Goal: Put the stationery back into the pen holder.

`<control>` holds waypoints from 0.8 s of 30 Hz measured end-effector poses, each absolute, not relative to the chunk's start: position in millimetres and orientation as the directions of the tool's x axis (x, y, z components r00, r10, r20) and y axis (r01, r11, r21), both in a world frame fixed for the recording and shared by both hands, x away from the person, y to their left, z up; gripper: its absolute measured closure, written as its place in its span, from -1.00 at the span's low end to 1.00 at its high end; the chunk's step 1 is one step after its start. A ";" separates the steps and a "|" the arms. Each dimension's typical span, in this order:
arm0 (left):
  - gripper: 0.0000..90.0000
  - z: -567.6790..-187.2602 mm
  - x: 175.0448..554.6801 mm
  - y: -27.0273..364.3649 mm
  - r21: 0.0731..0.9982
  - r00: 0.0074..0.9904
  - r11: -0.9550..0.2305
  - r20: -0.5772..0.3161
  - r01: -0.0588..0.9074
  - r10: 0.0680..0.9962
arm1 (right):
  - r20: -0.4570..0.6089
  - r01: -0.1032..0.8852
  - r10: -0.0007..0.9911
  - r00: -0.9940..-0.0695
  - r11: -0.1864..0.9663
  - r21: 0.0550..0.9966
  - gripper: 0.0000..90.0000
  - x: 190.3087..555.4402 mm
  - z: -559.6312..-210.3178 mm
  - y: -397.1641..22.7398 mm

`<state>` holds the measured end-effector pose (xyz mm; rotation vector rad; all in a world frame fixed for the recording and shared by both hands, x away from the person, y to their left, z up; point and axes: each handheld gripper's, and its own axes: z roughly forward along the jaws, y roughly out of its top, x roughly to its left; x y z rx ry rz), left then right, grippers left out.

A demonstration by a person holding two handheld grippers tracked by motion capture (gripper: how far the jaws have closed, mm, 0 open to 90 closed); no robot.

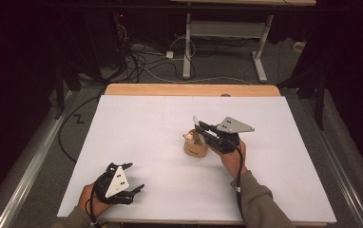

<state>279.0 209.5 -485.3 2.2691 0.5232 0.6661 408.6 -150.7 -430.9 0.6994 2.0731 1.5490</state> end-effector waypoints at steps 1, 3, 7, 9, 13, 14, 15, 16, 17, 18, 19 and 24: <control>-0.55 -485.3 279.0 209.6 0.722 0.786 -0.670 0.309 0.173 0.536 | -0.057 0.128 0.641 -0.766 0.239 0.963 0.74 408.6 -431.2 -150.4; -0.55 -485.2 279.0 209.6 0.722 0.786 -0.670 0.309 0.172 0.535 | -0.057 0.131 0.643 -0.763 0.240 0.962 0.73 408.7 -432.2 -149.8; -0.55 -485.1 278.8 209.6 0.723 0.786 -0.669 0.309 0.172 0.536 | -0.059 0.130 0.646 -0.761 0.240 0.962 0.65 408.4 -432.6 -149.0; -0.55 -485.1 278.8 209.5 0.722 0.786 -0.670 0.310 0.172 0.535 | -0.060 0.130 0.648 -0.759 0.242 0.962 0.65 408.1 -432.5 -148.7; -0.55 -485.0 278.7 209.4 0.723 0.786 -0.669 0.309 0.171 0.536 | -0.066 0.125 0.649 -0.757 0.243 0.962 0.62 407.2 -431.1 -149.5; -0.55 -485.0 278.7 209.4 0.723 0.786 -0.669 0.309 0.171 0.536 | -0.066 0.125 0.649 -0.757 0.243 0.962 0.62 407.2 -431.1 -149.5; -0.55 -485.0 278.6 209.4 0.723 0.786 -0.670 0.310 0.171 0.535 | -0.075 0.120 0.652 -0.754 0.249 0.961 0.60 406.4 -429.8 -149.7; -0.55 -485.0 278.6 209.4 0.723 0.786 -0.670 0.310 0.171 0.535 | -0.075 0.120 0.652 -0.754 0.249 0.961 0.60 406.4 -429.8 -149.7; -0.55 -485.0 278.6 209.4 0.724 0.786 -0.668 0.309 0.171 0.536 | -0.090 0.110 0.651 -0.753 0.259 0.960 0.57 405.6 -428.1 -149.9; -0.55 -485.0 278.6 209.4 0.724 0.786 -0.668 0.309 0.171 0.536 | -0.094 0.110 0.656 -0.749 0.262 0.959 0.57 405.0 -427.3 -149.8; -0.55 -485.0 278.6 209.4 0.724 0.785 -0.669 0.310 0.171 0.536 | -0.094 0.110 0.656 -0.749 0.262 0.959 0.57 405.0 -427.3 -149.8; -0.55 -484.7 278.5 209.4 0.724 0.784 -0.668 0.311 0.171 0.537 | -0.126 0.086 0.665 -0.736 0.276 0.957 0.46 400.8 -421.7 -151.8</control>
